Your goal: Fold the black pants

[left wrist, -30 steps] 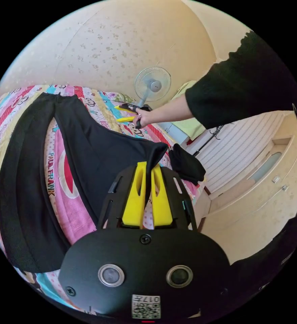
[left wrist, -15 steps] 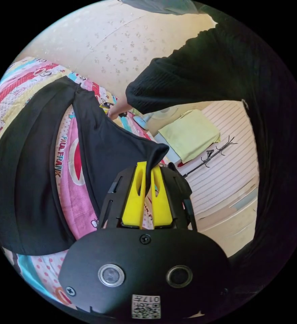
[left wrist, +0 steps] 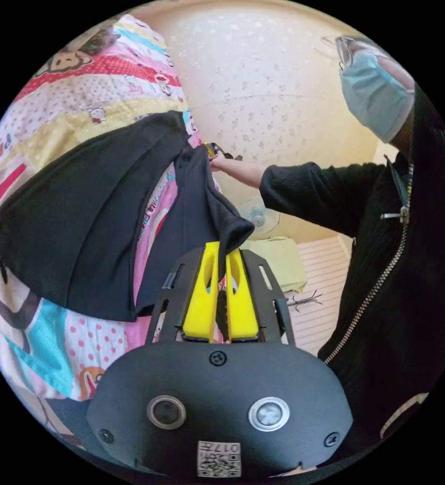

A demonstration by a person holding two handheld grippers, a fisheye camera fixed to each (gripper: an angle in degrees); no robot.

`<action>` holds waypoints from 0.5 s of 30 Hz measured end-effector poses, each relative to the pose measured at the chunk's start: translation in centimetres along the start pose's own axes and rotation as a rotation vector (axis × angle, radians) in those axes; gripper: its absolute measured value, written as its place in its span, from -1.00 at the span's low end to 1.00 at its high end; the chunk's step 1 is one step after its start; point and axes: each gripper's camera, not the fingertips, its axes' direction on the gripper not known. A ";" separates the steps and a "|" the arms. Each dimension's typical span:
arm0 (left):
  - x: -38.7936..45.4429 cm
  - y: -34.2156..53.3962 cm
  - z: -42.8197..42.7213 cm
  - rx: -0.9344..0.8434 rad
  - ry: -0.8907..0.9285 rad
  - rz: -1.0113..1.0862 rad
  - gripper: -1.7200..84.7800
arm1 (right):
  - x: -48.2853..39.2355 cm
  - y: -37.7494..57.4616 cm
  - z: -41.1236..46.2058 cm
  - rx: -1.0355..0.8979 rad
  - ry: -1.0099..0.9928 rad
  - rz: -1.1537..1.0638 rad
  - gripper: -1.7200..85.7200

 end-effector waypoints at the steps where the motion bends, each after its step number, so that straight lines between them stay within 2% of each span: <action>1: -0.8 0.1 -0.7 0.022 0.000 -0.023 -0.85 | -2.3 -0.2 1.8 -0.013 0.006 -0.024 -0.91; 4: -4.6 0.7 -3.7 0.117 -0.033 -0.125 -0.81 | -7.2 0.1 6.7 -0.064 0.051 -0.077 -0.91; 8: -9.2 2.5 -5.9 0.193 -0.031 -0.255 -0.77 | -10.4 2.0 12.4 -0.055 0.060 -0.006 -0.91; 15: -15.4 5.9 -7.1 0.295 -0.025 -0.377 -0.72 | -8.4 5.4 17.1 0.023 -0.023 0.188 -0.91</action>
